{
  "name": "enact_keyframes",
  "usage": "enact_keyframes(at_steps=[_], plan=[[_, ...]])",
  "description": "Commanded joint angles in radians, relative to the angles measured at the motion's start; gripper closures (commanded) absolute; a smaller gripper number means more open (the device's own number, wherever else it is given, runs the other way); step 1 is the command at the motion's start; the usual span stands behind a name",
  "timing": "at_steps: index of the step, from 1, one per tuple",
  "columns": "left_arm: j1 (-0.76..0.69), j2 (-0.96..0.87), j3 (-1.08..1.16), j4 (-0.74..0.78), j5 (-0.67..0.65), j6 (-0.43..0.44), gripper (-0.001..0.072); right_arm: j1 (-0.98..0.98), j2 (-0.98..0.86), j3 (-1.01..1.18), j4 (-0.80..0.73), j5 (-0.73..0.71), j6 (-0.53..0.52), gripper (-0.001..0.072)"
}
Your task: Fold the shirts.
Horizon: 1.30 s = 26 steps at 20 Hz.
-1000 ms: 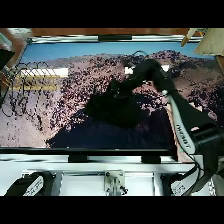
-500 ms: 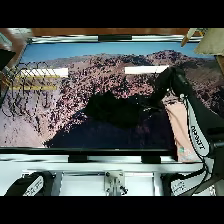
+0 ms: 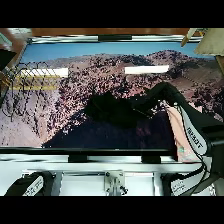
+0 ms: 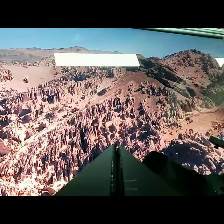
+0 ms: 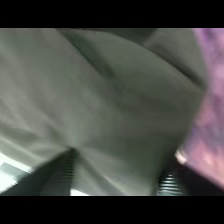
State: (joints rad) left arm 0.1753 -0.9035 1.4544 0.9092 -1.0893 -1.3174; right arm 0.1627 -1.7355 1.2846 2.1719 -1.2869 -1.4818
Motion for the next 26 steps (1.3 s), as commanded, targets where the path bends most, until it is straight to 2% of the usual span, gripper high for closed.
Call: enact_keyframes(at_steps=[1, 2, 5, 7, 11, 14, 19, 23, 26], plan=[[0.001, -0.002, 0.0, 0.0, 0.0, 0.0, 0.0679, 0.052, -0.027, -0.009, 0.047, 0.033, -0.007, 0.0486], [0.001, -0.002, 0.0, 0.0, 0.0, 0.0, 0.0679, 0.06, -0.024, -0.009, 0.053, 0.031, -0.009, 0.0644], [0.001, -0.002, 0.0, 0.0, 0.0, 0.0, 0.0679, 0.043, 0.06, -0.001, 0.138, -0.047, -0.115, 0.0648], [0.001, -0.002, 0.0, 0.0, 0.0, 0.0, 0.0679, 0.014, 0.185, 0.039, 0.142, -0.1, -0.126, 0.0649], [0.001, -0.002, 0.0, 0.0, 0.0, -0.001, 0.0679, -0.079, 0.418, 0.253, 0.13, -0.119, -0.003, 0.0649], [0.001, -0.002, 0.0, 0.0, 0.0, -0.001, 0.0679, -0.129, 0.51, 0.404, 0.122, -0.123, 0.06, 0.0649], [0.001, -0.002, 0.0, 0.0, -0.006, -0.001, 0.0679, -0.197, 0.531, 0.489, 0.113, -0.196, 0.072, 0.0649], [0.001, -0.002, 0.0, 0.0, -0.036, -0.001, 0.0679, -0.246, 0.523, 0.489, -0.092, -0.195, 0.069, 0.0649], [0.001, -0.002, 0.0, 0.0, -0.039, -0.002, 0.0679, -0.268, 0.473, 0.489, -0.138, -0.169, 0.043, 0.0649]])
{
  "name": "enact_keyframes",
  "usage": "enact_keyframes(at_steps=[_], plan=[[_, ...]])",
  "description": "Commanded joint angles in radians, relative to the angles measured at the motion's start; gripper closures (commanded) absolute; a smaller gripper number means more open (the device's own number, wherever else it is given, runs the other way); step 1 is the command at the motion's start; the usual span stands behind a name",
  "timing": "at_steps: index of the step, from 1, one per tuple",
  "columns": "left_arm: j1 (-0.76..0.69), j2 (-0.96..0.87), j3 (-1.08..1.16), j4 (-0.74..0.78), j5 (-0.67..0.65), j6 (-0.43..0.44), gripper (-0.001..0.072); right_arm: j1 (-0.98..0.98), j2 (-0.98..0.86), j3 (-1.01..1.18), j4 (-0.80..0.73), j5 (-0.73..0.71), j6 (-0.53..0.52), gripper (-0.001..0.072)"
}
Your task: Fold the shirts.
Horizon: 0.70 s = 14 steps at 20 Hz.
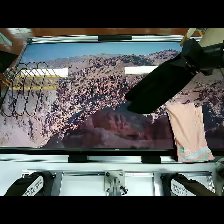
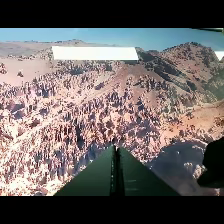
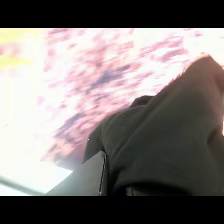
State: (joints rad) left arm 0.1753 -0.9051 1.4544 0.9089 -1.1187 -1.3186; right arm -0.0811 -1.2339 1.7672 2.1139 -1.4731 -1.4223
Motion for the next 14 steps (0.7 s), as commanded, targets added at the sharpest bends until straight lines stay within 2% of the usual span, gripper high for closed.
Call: enact_keyframes(at_steps=[1, 10, 14], plan=[[0.001, -0.001, 0.0, 0.0, -0.009, 0.0, 0.0679, -0.024, -0.052, 0.006, -0.081, 0.05, -0.023, 0.0649], [0.001, -0.001, 0.0, 0.0, -0.009, -0.004, 0.0679, -0.081, -0.156, 0.006, -0.082, 0.481, -0.129, 0.0649], [0.001, 0.0, 0.0, 0.0, -0.009, -0.004, 0.0679, -0.15, -0.179, 0.006, -0.082, 0.612, -0.184, 0.0649]])
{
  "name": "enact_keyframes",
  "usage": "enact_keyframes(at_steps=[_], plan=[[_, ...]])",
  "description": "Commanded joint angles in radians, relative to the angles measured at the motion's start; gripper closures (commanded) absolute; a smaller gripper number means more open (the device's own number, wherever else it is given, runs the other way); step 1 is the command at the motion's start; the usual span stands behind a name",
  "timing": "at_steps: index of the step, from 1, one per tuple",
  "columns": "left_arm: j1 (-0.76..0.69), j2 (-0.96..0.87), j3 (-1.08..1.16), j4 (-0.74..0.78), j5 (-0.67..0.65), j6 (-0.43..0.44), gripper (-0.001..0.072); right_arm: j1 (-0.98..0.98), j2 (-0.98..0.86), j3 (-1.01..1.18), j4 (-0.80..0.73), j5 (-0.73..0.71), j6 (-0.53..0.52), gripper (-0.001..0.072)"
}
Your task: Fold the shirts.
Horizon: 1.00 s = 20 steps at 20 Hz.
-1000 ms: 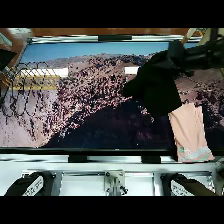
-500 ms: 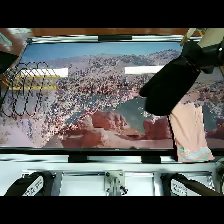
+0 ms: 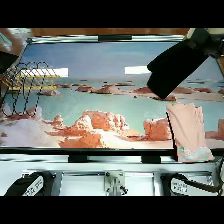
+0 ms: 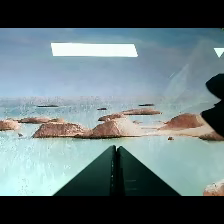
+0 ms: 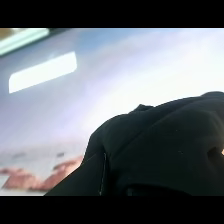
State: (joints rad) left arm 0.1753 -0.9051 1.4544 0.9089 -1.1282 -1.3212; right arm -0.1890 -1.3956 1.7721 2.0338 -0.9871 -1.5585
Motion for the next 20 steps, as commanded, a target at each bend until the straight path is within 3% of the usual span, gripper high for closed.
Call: enact_keyframes(at_steps=[1, 4, 7, 13, 16, 20], plan=[[0.001, 0.0, 0.0, 0.0, 0.001, -0.004, 0.0679, -0.054, -0.027, 0.001, -0.002, 0.141, -0.064, 0.0649], [0.001, 0.0, 0.0, 0.0, 0.001, -0.02, 0.0679, -0.067, -0.056, 0.001, -0.01, 0.094, -0.124, 0.0649], [0.001, 0.0, 0.0, 0.0, 0.0, -0.02, 0.068, -0.067, -0.065, 0.001, -0.07, -0.065, -0.187, 0.0649], [0.001, 0.0, 0.0, 0.0, 0.0, -0.02, 0.0679, -0.067, -0.064, 0.001, -0.365, -0.549, -0.193, 0.0649], [0.001, 0.0, 0.0, 0.0, 0.0, -0.019, 0.0679, -0.105, -0.039, 0.001, -0.41, -0.603, -0.146, 0.0648], [0.001, 0.0, 0.0, 0.0, 0.0, -0.019, 0.0679, -0.172, 0.01, 0.001, -0.412, -0.782, -0.097, 0.0648]])
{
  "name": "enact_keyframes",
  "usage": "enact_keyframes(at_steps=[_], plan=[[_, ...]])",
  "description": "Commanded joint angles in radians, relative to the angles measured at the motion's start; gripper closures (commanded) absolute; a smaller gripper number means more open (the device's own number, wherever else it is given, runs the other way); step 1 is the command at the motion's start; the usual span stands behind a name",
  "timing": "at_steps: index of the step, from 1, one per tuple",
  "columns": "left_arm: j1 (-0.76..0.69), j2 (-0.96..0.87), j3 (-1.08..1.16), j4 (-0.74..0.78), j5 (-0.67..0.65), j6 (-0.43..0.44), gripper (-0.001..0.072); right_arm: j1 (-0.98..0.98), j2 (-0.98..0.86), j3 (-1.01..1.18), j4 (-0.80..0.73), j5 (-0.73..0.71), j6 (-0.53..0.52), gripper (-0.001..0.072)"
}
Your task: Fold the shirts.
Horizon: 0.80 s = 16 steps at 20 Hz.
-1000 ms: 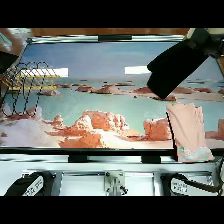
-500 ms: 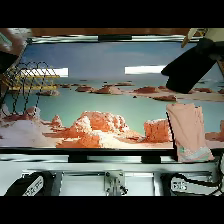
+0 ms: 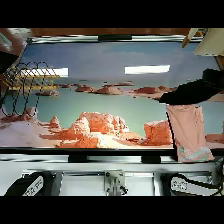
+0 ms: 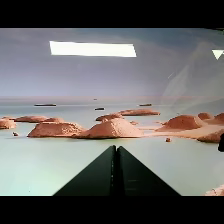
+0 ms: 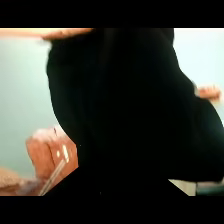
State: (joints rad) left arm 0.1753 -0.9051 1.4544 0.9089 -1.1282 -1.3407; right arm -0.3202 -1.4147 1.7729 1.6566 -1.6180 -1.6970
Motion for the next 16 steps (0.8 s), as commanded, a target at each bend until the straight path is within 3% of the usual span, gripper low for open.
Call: enact_keyframes(at_steps=[1, 6, 16], plan=[[0.001, 0.0, 0.0, 0.0, 0.0, 0.0, 0.0679, -0.06, 0.048, 0.0, -0.035, -0.179, 0.063, 0.0649], [0.001, 0.0, 0.0, 0.0, 0.0, 0.001, 0.0679, -0.119, 0.147, -0.071, -0.034, -0.214, 0.155, 0.0649], [0.001, 0.0, 0.0, 0.0, -0.003, 0.02, 0.0679, -0.314, 0.422, -0.694, -0.045, -0.217, 0.309, 0.0648]])
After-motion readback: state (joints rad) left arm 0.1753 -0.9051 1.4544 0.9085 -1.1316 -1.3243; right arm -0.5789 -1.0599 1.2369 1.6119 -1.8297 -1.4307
